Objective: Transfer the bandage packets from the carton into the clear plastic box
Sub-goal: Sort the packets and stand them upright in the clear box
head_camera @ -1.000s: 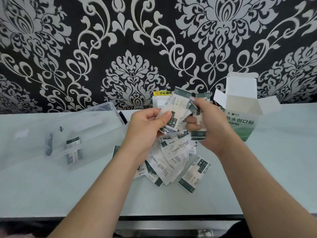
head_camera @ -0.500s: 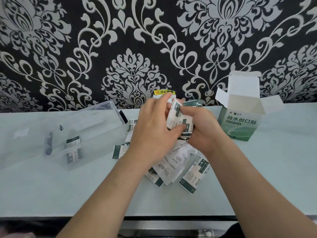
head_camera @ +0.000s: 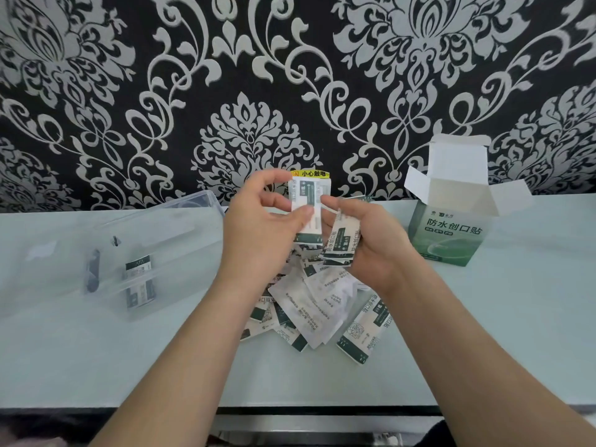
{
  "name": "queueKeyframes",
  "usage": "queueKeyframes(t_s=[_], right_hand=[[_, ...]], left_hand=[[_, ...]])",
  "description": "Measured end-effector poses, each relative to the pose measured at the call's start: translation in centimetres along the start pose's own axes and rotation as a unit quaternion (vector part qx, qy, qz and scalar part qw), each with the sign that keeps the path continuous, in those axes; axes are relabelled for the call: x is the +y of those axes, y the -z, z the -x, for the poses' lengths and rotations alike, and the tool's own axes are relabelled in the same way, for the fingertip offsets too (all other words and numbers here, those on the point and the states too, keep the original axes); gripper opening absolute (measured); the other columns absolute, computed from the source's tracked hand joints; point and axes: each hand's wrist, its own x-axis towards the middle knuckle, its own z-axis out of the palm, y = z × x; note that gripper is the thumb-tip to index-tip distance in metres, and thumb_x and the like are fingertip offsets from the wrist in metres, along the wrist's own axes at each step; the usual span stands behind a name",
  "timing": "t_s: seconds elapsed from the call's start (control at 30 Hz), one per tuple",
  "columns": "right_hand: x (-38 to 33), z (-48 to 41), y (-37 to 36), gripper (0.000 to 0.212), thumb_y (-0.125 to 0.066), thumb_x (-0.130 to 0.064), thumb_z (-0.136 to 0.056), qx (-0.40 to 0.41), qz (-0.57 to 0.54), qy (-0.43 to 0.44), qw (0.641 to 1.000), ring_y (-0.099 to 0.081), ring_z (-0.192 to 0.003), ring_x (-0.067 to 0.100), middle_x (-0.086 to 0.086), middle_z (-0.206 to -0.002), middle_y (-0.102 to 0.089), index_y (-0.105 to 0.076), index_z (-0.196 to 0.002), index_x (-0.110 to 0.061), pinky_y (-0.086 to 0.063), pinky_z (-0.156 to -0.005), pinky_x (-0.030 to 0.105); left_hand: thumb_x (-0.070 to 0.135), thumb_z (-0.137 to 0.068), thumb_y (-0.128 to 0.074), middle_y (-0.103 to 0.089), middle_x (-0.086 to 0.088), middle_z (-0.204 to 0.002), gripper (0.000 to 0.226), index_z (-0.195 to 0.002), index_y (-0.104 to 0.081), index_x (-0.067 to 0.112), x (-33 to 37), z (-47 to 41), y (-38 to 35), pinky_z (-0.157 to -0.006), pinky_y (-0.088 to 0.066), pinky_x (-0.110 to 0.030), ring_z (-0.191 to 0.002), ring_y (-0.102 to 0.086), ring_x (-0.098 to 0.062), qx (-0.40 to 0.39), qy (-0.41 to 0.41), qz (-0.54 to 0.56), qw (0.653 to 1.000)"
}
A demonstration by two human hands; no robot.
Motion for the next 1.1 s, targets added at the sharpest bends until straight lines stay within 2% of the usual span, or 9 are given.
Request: queueKeyframes(t_s=[0.13,0.23,0.4,0.5,0.6,0.73,0.93,1.0,1.1], right_hand=[[0.3,0.3,-0.6,0.061,-0.033,-0.052,-0.099,-0.058,-0.048,-0.030,0.997,-0.071,-0.088,0.030,0.023,-0.101,-0.070,-0.058,-0.120,-0.001,-0.059,-0.078,0.038],[0.4,0.3,-1.0,0.027,-0.041,-0.027,-0.100,-0.034,-0.038,-0.032,0.998,-0.066,-0.064,0.021,0.012,-0.075,-0.064,-0.055,-0.106,-0.005,-0.058,-0.058,0.029],[0.2,0.4,-0.8,0.009,-0.049,-0.004,-0.091,0.019,0.043,-0.031,0.998,-0.050,-0.044,0.012,0.005,-0.057,-0.055,-0.055,-0.097,-0.002,-0.045,-0.043,0.020],[0.4,0.9,-1.0,0.015,-0.041,-0.004,-0.091,-0.005,0.156,-0.038,0.987,-0.041,-0.040,0.012,0.005,-0.051,-0.045,-0.052,-0.080,-0.005,-0.031,-0.039,0.019],[0.4,1.2,-1.0,0.015,-0.038,-0.002,-0.090,-0.026,0.223,-0.023,0.974,-0.041,-0.040,0.011,0.003,-0.048,-0.045,-0.051,-0.082,-0.005,-0.030,-0.040,0.019],[0.1,1.5,-0.9,0.018,-0.040,0.007,-0.081,-0.065,0.241,-0.030,0.968,-0.044,-0.046,0.013,0.006,-0.054,-0.051,-0.054,-0.087,-0.003,-0.037,-0.043,0.022],[-1.4,1.6,0.4,0.018,-0.042,-0.003,-0.096,0.016,0.283,0.040,0.958,-0.035,-0.047,0.010,0.000,-0.060,-0.044,-0.053,-0.106,-0.013,-0.028,-0.042,0.020],[-2.2,1.6,1.6,0.034,-0.038,-0.007,-0.099,0.060,0.314,0.072,0.945,-0.032,-0.046,0.009,0.000,-0.066,-0.039,-0.047,-0.122,-0.030,-0.028,-0.041,0.021],[-2.9,1.9,2.6,0.047,-0.035,-0.007,-0.099,0.087,0.372,0.098,0.919,-0.027,-0.045,0.010,0.001,-0.069,-0.036,-0.042,-0.126,-0.044,-0.023,-0.041,0.023]], left_hand=[[0.014,-0.076,-0.079,-0.067,0.005,-0.080,0.019,-0.090,-0.068,0.021,-0.2,0.7,-1.5,-0.069,-0.060,-0.033,-0.074,-0.068,-0.011,-0.007,-0.007,-0.020,1.000],[0.022,-0.074,-0.080,-0.062,0.012,-0.082,0.021,-0.090,-0.068,0.026,-0.1,1.0,-1.9,-0.075,-0.056,-0.032,-0.075,-0.061,-0.005,0.010,-0.092,-0.135,0.986],[0.027,-0.064,-0.087,-0.020,0.020,-0.150,0.100,-0.143,-0.029,0.047,0.7,1.0,-0.1,-0.100,-0.029,-0.008,-0.129,-0.022,0.015,-0.240,-0.122,-0.150,0.951],[0.032,-0.061,-0.088,0.001,0.033,-0.151,0.119,-0.144,-0.007,0.055,0.1,1.5,-0.4,-0.111,-0.020,-0.022,-0.141,0.001,0.006,-0.309,-0.133,-0.234,0.912],[0.023,-0.064,-0.083,-0.022,0.032,-0.136,0.106,-0.143,-0.018,0.052,-0.3,1.4,-0.3,-0.094,-0.041,-0.019,-0.112,-0.042,0.005,-0.299,-0.149,-0.213,0.918],[0.025,-0.065,-0.074,-0.027,0.022,-0.129,0.086,-0.138,-0.032,0.044,-0.5,0.9,0.0,-0.084,-0.053,-0.033,-0.091,-0.051,-0.005,-0.250,-0.174,-0.242,0.921],[0.041,-0.071,-0.079,-0.025,0.015,-0.136,0.090,-0.141,-0.022,0.036,-0.5,1.2,-0.9,-0.098,-0.032,-0.021,-0.125,-0.029,-0.004,-0.173,-0.177,-0.261,0.933],[0.033,-0.078,-0.074,-0.039,0.013,-0.122,0.058,-0.126,-0.041,0.036,-0.4,1.6,-1.3,-0.091,-0.040,-0.027,-0.113,-0.041,-0.009,-0.179,-0.187,-0.309,0.915],[0.023,-0.081,-0.067,-0.054,0.016,-0.119,0.039,-0.117,-0.060,0.036,-0.7,3.1,-2.8,-0.093,-0.043,-0.034,-0.109,-0.042,-0.012,-0.351,-0.227,-0.385,0.823]])
